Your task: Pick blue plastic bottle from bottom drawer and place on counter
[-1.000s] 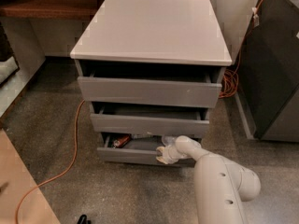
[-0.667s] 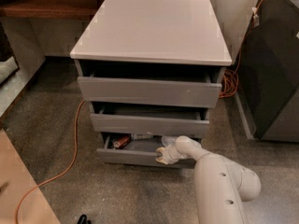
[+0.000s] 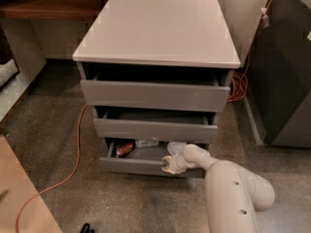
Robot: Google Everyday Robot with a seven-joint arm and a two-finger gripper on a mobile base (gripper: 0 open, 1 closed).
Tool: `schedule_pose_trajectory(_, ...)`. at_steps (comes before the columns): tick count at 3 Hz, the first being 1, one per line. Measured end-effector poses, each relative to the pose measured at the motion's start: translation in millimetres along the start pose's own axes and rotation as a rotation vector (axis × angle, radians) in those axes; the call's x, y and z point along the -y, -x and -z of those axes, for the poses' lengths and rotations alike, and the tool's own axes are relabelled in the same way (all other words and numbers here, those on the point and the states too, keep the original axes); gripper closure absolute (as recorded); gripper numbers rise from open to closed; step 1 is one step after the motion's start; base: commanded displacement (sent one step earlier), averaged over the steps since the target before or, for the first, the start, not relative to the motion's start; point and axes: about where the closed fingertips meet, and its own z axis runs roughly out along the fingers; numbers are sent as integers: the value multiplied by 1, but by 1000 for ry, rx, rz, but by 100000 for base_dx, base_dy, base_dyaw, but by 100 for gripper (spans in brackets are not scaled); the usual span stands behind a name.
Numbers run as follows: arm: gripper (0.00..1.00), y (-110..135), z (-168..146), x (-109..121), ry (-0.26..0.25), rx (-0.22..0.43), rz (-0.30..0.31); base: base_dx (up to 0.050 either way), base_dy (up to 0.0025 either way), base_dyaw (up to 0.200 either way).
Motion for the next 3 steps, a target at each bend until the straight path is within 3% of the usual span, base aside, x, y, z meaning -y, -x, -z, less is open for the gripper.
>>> schedule_pose_trajectory(2, 100, 3, 5, 1, 0, 0, 0, 0, 0, 0)
schedule_pose_trajectory(3, 100, -8, 6, -16, 18, 3, 2, 0, 0, 0)
